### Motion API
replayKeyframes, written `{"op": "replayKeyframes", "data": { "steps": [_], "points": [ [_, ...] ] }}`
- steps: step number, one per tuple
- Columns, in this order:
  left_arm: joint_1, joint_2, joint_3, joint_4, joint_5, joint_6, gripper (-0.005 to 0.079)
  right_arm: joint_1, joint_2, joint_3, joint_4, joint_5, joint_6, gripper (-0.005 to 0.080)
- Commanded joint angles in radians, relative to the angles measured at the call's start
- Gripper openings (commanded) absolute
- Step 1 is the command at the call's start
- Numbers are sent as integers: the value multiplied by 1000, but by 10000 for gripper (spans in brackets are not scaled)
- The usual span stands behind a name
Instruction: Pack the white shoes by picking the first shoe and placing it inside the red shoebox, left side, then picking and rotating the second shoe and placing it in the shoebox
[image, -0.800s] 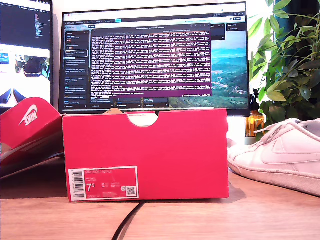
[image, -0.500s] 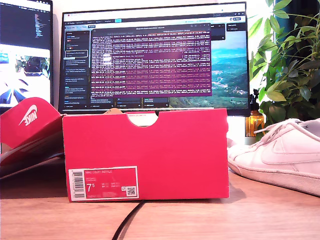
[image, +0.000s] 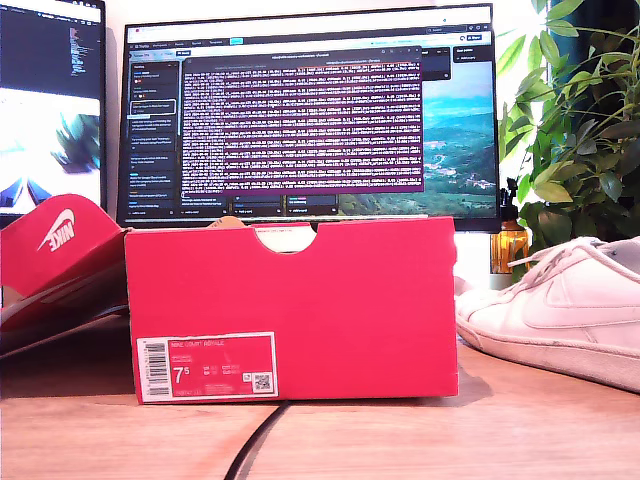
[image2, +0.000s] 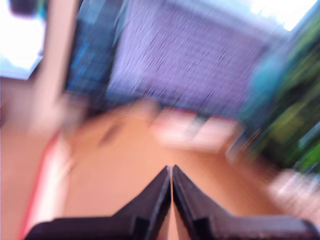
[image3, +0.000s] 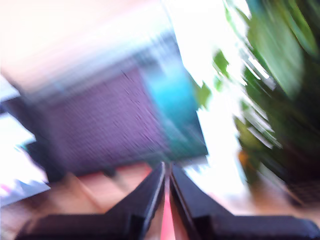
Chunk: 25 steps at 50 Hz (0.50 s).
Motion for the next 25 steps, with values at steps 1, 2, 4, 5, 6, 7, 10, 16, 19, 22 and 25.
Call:
{"op": "replayKeyframes", "data": {
  "steps": [1, 2, 4, 5, 6, 7, 10, 16, 19, 22, 25],
  "points": [
    [-3, -8, 21, 77, 8, -57, -18, -1, 0, 3, 39, -39, 82, -12],
    [-3, -8, 27, 94, 13, -68, -18, -1, 0, 13, 40, -51, 97, -12],
    [-3, -8, 43, 121, 35, -69, -18, -1, 0, 34, 38, -71, 133, -12],
    [-3, -8, 52, 127, 49, -68, -18, -1, 1, 48, 35, -88, 137, -12],
    [-3, -8, 61, 130, 64, -63, -18, -1, 1, 61, 30, -106, 141, -12],
    [-3, -8, 74, 130, 83, -60, -18, -1, 1, 77, 21, -123, 140, -12],
    [-3, -8, 114, 110, 149, -12, -18, -1, 6, 128, -16, -163, 138, -12],
    [-3, 15, 213, -37, 260, 130, -19, -1, 51, 245, -153, -192, 77, -13],
    [-3, 40, 264, -149, 299, 239, -19, -1, 96, 306, -223, -198, 37, -13],
    [-3, 76, 322, -274, 331, 332, -19, -1, 152, 365, -286, -198, 2, -13],
    [-3, 119, 376, -397, 351, 448, -19, -1, 222, 424, -348, -179, -57, -13]
  ]
}}
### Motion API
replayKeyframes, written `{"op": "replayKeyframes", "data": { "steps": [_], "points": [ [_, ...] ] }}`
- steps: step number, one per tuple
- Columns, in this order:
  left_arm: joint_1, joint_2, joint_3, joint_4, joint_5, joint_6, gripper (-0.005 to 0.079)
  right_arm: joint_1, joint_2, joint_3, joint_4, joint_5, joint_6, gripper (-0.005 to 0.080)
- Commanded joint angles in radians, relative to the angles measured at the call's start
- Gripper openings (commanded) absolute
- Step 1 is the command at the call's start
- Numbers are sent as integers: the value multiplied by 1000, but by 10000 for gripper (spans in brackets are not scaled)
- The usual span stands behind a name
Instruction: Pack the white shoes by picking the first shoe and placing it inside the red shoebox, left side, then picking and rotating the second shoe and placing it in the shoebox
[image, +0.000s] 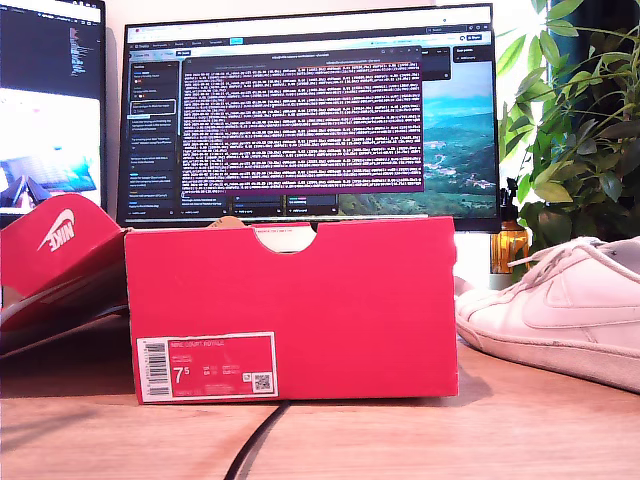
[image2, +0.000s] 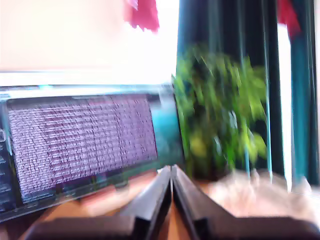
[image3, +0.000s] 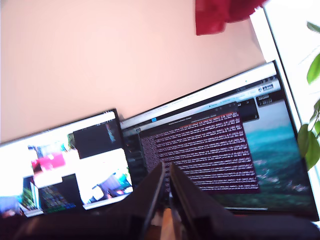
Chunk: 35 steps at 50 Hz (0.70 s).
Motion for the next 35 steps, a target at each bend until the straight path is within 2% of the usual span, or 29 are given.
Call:
{"op": "replayKeyframes", "data": {
  "steps": [1, 2, 5, 7, 8, 9, 11, 13, 14, 23, 29, 35],
  "points": [
    [-3, 58, 32, -143, 13, 84, -19, -1, 93, 29, -68, 30, -76, -13],
    [-4, 71, 50, -180, 12, 191, -18, -1, 118, 49, -92, 44, -82, -13],
    [-10, 108, 95, -288, 10, 298, -19, -1, 200, 105, -150, 62, -122, -13],
    [-18, 132, 120, -353, -1, 304, -18, -1, 251, 138, -179, 73, -136, -13],
    [-23, 143, 131, -383, -9, 400, -18, -1, 280, 155, -189, 76, -166, -13],
    [-29, 153, 140, -411, -20, 404, -18, -1, 308, 172, -203, 79, -178, -13],
    [-42, 172, 154, -463, -43, 496, -19, -1, 360, 206, -226, 94, -203, -13],
    [-59, 190, 163, -511, -67, 523, -18, -1, 417, 240, -245, 120, -215, -13],
    [-68, 198, 166, -532, -80, 574, -18, -1, 446, 256, -253, 134, -254, -13],
    [-192, 254, 167, -673, -208, 737, -18, -1, 683, 410, -355, 166, -273, -13],
    [-297, 284, 167, -679, -302, 748, -18, 7, 803, 489, -442, 166, -274, -13],
    [-409, 325, 167, -664, -435, 754, -18, 42, 882, 532, -520, 167, -274, -12]
  ]
}}
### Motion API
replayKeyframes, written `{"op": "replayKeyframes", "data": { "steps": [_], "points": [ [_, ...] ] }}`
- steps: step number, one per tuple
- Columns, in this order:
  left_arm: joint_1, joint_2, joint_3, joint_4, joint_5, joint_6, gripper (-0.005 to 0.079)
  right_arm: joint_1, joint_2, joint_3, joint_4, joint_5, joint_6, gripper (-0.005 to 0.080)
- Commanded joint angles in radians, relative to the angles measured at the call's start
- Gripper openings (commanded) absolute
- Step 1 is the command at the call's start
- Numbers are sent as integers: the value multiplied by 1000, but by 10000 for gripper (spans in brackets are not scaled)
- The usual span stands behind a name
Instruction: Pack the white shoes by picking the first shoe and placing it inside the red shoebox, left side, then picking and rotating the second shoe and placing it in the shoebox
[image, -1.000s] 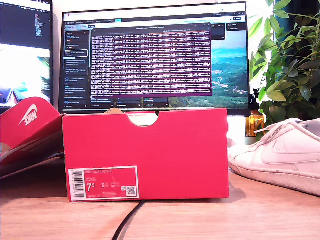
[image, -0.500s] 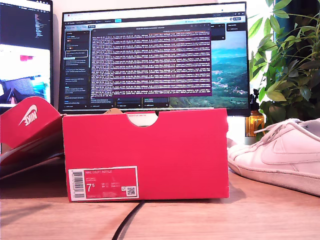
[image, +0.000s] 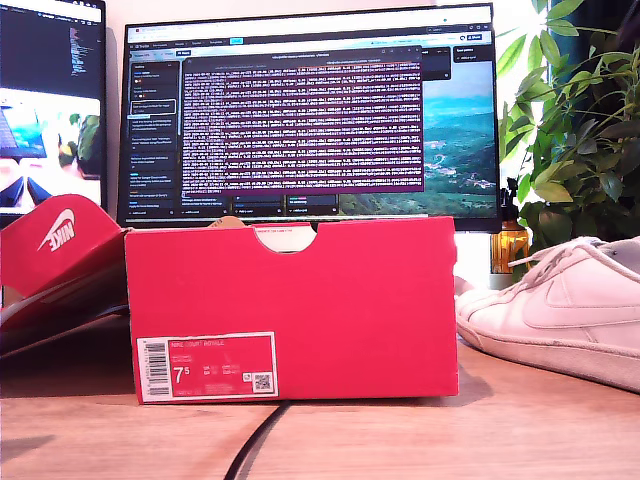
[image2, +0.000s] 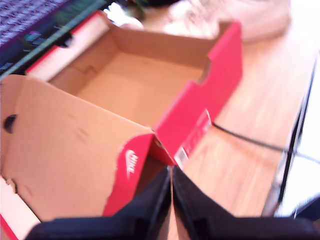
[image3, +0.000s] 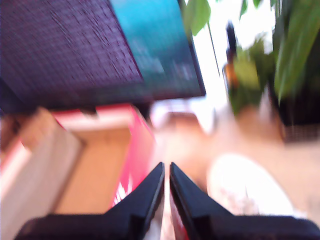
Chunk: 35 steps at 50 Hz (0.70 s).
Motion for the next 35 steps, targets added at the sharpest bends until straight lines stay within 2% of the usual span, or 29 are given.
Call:
{"op": "replayKeyframes", "data": {
  "steps": [1, 10, 16, 21, 35],
  "points": [
    [-49, 33, 9, 23, -61, 5, -18, 29, 28, 14, -25, -3, -2, -12],
    [-195, 154, 9, 100, -221, 4, -18, 71, 80, 15, -99, 35, -6, -12],
    [-264, 277, 9, 177, -307, -6, -18, 108, 84, 15, -156, 146, -14, -12],
    [-299, 379, 9, 228, -387, -31, -18, 120, 84, 16, -201, 214, -31, -12],
    [-348, 597, 9, 382, -537, -90, -18, 144, 85, 16, -322, 241, -49, -11]
  ]
}}
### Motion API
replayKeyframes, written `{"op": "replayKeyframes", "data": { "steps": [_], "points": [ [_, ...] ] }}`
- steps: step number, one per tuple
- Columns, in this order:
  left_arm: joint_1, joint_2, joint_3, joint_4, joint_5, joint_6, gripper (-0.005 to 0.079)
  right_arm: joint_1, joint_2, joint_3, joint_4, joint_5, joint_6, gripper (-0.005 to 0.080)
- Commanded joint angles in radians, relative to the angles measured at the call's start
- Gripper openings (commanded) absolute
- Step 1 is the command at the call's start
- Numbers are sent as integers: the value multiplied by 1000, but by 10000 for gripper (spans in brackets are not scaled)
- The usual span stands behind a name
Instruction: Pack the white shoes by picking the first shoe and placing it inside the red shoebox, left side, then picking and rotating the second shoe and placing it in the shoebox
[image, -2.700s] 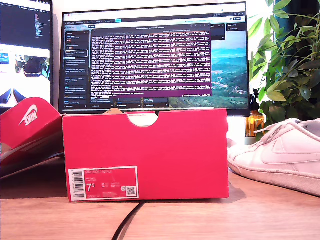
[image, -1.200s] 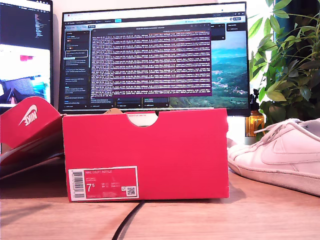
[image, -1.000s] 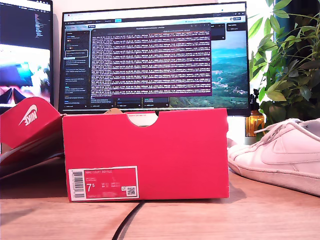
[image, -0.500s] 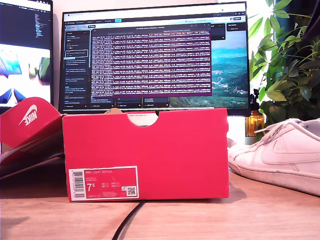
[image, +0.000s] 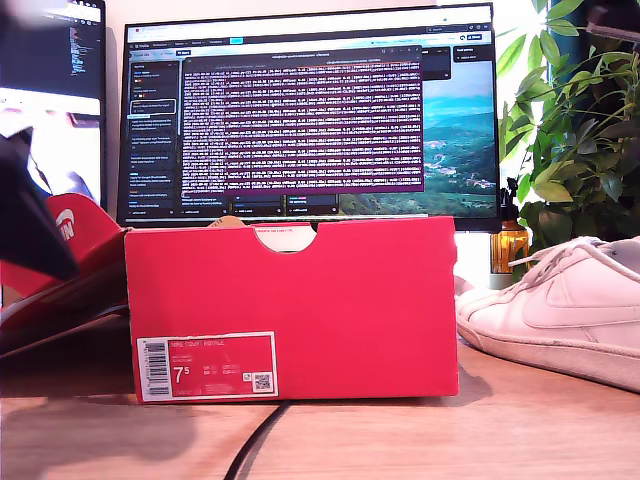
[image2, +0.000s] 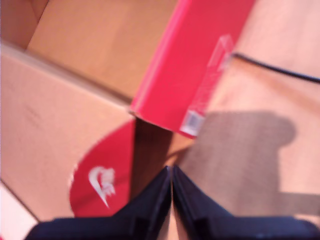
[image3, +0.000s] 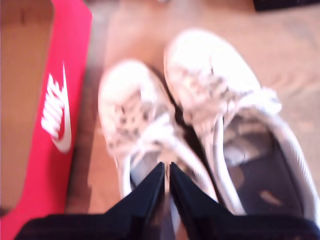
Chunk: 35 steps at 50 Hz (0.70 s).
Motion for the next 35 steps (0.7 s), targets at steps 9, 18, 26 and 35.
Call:
{"op": "replayKeyframes", "data": {
  "steps": [9, 18, 26, 35],
  "points": [
    [-16, 79, 8, 114, -41, -146, -18, 52, 18, 35, -49, 3, -85, 48],
    [-18, 115, 8, 151, -40, -250, -18, 99, 107, 89, -122, 27, -163, 212],
    [-18, 123, 8, 170, -39, -299, -18, 142, 195, 116, -177, 35, -186, 237],
    [-18, 123, 8, 169, -38, -304, -18, 167, 262, 117, -264, 63, -188, 239]
  ]
}}
